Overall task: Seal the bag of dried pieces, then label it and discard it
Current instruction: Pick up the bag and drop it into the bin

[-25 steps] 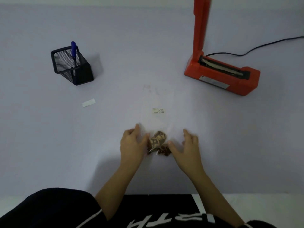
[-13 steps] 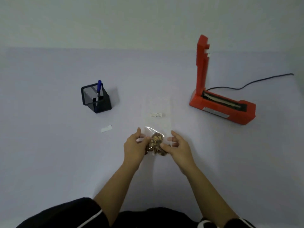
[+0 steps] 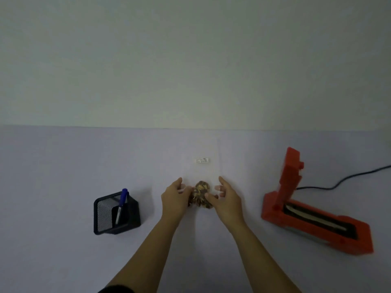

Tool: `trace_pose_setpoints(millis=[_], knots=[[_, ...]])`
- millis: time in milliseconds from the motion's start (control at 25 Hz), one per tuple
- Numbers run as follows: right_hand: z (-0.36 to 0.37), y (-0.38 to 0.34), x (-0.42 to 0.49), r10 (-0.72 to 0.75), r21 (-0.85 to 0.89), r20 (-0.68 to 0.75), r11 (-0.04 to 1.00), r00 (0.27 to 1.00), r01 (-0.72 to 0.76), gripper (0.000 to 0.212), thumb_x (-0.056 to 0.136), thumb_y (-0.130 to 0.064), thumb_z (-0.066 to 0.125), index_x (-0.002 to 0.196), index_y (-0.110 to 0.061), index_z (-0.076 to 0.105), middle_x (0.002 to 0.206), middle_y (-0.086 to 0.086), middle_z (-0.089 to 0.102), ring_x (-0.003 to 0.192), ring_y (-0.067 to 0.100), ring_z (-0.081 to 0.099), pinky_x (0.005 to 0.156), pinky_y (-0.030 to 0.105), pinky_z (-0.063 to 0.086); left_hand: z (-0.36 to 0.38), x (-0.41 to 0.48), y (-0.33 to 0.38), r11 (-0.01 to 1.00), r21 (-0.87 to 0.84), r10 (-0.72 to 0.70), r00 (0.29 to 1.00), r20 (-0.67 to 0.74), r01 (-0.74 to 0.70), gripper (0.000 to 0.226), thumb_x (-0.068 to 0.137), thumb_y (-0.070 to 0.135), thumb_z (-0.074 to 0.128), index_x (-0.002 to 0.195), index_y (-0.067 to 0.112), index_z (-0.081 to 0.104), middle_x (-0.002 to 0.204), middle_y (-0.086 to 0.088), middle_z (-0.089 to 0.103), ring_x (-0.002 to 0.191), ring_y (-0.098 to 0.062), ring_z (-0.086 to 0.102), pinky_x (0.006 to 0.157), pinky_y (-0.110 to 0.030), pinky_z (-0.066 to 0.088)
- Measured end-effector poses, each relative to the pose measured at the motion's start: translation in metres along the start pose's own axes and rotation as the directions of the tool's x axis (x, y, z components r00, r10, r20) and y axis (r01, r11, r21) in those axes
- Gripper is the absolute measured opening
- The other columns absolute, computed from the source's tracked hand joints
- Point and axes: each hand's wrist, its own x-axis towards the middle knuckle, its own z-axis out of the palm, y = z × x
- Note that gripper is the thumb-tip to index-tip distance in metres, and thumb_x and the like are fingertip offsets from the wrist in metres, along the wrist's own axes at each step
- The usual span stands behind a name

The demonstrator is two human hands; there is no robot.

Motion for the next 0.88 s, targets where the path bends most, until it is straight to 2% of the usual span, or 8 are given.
trace_pose_setpoints(millis=[120,360,480,560,680,760,800,880], knots=[[0.006,0.004,0.024,0.027,-0.014,0.016,1.000,1.000,-0.027,0.072,0.079,-0.013,0.072,0.140,-0.013,0.035,0.111,0.001,0.054,0.100,0.014,0.050,0.085,0.021,0.041,0.008,0.024,-0.004,0.998,0.065,0.007,1.000,-0.009,-0.007,0.051,0.089,0.025,0.058,0.134,0.007,0.046,0.127,-0.014,0.058,0.114,-0.026,0.055,0.100,-0.035,0.043],[0.005,0.003,0.050,-0.015,-0.070,-0.013,0.997,1.000,0.014,0.071,0.078,-0.014,0.073,0.138,-0.010,0.037,0.123,0.006,0.052,0.102,0.013,0.048,0.084,0.021,0.039,0.019,0.043,-0.001,0.974,0.200,0.126,0.990,-0.064,-0.111,0.048,0.092,0.025,0.054,0.134,0.004,0.045,0.121,-0.014,0.054,0.109,-0.024,0.051,0.086,-0.019,0.033],[0.003,-0.001,0.057,-0.036,-0.139,0.007,0.990,0.999,0.037,0.069,0.077,-0.016,0.074,0.136,-0.008,0.039,0.132,0.010,0.044,0.104,0.015,0.047,0.086,0.022,0.040,0.018,0.048,0.003,0.962,0.243,0.133,0.991,-0.032,-0.122,0.051,0.092,0.027,0.053,0.136,0.004,0.041,0.123,-0.017,0.053,0.112,-0.027,0.050,0.091,-0.026,0.037],[0.003,-0.001,0.051,-0.046,-0.201,-0.015,0.979,0.999,0.042,0.065,0.080,-0.021,0.071,0.136,-0.007,0.040,0.133,0.012,0.040,0.112,0.020,0.047,0.094,0.028,0.042,0.012,0.041,0.010,0.948,0.286,0.150,0.989,-0.007,-0.142,0.056,0.092,0.029,0.052,0.139,0.005,0.035,0.129,-0.022,0.048,0.117,-0.033,0.045,0.097,-0.034,0.036],[0.011,0.004,0.021,-0.229,-0.364,-0.150,0.917,0.962,0.162,0.045,0.086,-0.021,0.063,0.127,-0.009,0.049,0.125,0.013,0.046,0.114,0.026,0.047,0.097,0.036,0.043,-0.014,0.006,0.025,0.921,0.281,0.308,0.947,-0.095,-0.272,0.058,0.091,0.024,0.055,0.141,0.003,0.032,0.140,-0.024,0.037,0.127,-0.036,0.035,0.103,-0.037,0.031],[0.027,0.017,-0.012,-0.382,-0.472,-0.116,0.833,0.917,0.287,0.029,0.087,-0.016,0.058,0.115,-0.008,0.055,0.112,0.012,0.053,0.104,0.026,0.051,0.091,0.041,0.047,-0.044,-0.023,0.027,0.865,0.365,0.441,0.870,-0.222,-0.345,0.055,0.089,0.020,0.058,0.138,0.003,0.038,0.141,-0.024,0.035,0.127,-0.036,0.035,0.101,-0.039,0.033],[0.037,0.026,-0.030,-0.424,-0.515,-0.065,0.789,0.903,0.334,0.025,0.087,-0.016,0.056,0.111,-0.008,0.056,0.110,0.012,0.056,0.103,0.027,0.052,0.089,0.044,0.048,-0.062,-0.036,0.024,0.839,0.440,0.466,0.841,-0.276,-0.321,0.055,0.088,0.021,0.059,0.137,0.005,0.039,0.143,-0.024,0.033,0.127,-0.038,0.033,0.101,-0.044,0.034],[0.056,0.050,-0.054,-0.435,-0.598,0.041,0.710,0.900,0.371,0.034,0.089,-0.024,0.048,0.118,-0.007,0.054,0.124,0.013,0.056,0.116,0.029,0.050,0.100,0.045,0.042,-0.094,-0.052,0.006,0.815,0.570,0.341,0.881,-0.328,-0.103,0.067,0.086,0.034,0.060,0.143,0.013,0.030,0.151,-0.023,0.018,0.134,-0.042,0.020,0.103,-0.056,0.030]])
